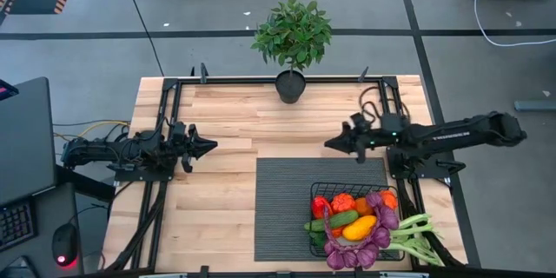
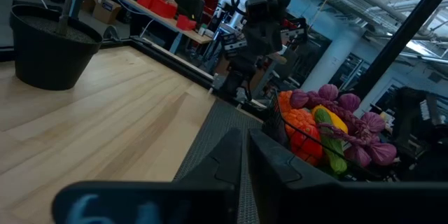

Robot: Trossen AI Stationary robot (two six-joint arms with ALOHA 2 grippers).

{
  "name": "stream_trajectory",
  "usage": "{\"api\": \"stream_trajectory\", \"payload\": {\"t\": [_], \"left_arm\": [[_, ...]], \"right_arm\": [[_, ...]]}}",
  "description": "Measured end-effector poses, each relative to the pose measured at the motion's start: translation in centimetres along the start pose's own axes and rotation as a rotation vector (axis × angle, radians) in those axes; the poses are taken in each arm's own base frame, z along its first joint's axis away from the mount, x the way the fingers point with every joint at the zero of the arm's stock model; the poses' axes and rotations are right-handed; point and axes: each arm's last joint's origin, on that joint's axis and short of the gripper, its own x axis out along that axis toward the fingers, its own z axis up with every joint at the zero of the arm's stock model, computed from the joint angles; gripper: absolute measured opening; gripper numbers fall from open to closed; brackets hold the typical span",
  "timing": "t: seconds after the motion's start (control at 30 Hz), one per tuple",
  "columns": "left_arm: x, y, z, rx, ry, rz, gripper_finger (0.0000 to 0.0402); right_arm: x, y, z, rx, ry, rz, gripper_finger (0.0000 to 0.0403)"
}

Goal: Build produce basket
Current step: Return to Home Position

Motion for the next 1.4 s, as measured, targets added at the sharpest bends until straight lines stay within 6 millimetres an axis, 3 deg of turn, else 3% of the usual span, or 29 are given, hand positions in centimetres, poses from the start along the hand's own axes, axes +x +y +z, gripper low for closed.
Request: {"api": "stream_trajectory", "payload": {"t": [0.27,0.77,0.9,1.07,1.4], "left_arm": [[0.0,0.0,0.0,0.000,0.000,0.000,0.0034],[0.0,0.0,0.0,0.000,-0.001,0.000,0.0027],[0.0,0.0,0.0,0.000,0.000,0.000,0.0033],[0.0,0.0,0.0,0.000,-0.002,-0.001,0.0036],[0.0,0.0,0.0,0.000,-0.001,0.000,0.0030]], "right_arm": [[-4.4,-0.3,-1.2,0.044,-0.083,0.010,0.0005],[-9.1,-0.9,-2.9,-0.037,-0.064,-0.154,0.0005],[-9.1,-1.5,-3.3,-0.059,-0.095,-0.183,0.0005],[-8.2,-2.5,-4.3,-0.037,-0.218,-0.086,0.0005],[-8.2,-2.8,-4.2,-0.103,-0.259,-0.178,0.0006]]}}
